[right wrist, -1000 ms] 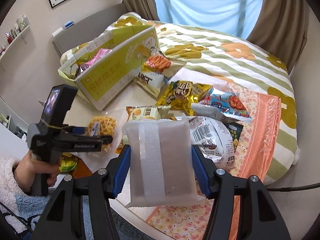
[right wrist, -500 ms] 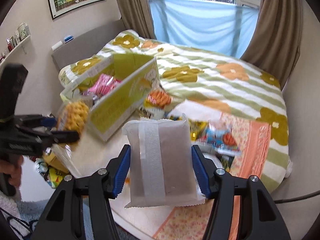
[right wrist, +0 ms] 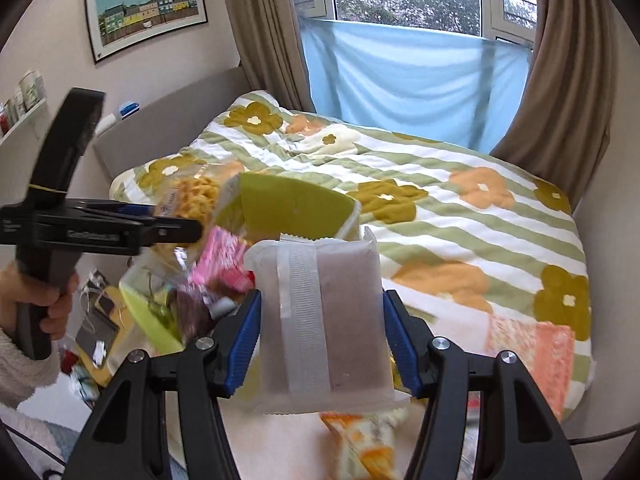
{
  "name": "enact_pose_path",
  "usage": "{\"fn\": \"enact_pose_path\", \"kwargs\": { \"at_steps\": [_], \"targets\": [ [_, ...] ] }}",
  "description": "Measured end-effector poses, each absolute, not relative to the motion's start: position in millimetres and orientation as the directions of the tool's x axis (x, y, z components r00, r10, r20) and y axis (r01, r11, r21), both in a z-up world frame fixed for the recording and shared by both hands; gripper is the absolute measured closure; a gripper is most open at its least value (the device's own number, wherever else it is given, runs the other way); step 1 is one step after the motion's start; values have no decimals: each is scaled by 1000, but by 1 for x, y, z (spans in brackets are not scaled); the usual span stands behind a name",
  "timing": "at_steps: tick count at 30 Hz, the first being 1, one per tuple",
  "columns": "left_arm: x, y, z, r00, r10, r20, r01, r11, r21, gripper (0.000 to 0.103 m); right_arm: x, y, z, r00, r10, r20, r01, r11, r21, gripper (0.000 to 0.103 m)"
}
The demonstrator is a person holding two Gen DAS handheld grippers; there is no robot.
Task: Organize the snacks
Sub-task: 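Carry the waffle pack and white pack over the yellow box with both tools, then open both tools to drop the packs into the yellow box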
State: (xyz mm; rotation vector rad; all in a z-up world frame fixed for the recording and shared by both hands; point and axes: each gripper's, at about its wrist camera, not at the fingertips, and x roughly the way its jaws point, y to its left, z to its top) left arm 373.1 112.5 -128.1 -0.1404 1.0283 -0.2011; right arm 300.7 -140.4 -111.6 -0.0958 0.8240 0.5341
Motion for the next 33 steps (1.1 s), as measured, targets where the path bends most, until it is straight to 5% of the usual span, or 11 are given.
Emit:
{"fn": "enact_pose_path", "kwargs": {
  "at_steps": [6, 14, 33],
  "targets": [
    [434, 154, -164, 417, -293, -860, 133, 956, -261, 30, 340, -87, -121, 539, 392, -746, -426, 890, 159, 48],
    [469, 174, -211, 337, -288, -896, 153, 956, -250, 4, 369, -51, -144, 498, 345, -795, -337, 922, 189, 47],
    [384, 199, -202, 381, -239, -893, 56, 970, -235, 3, 419, -22, -183, 399, 356, -845, -318, 918, 237, 46]
  ]
}}
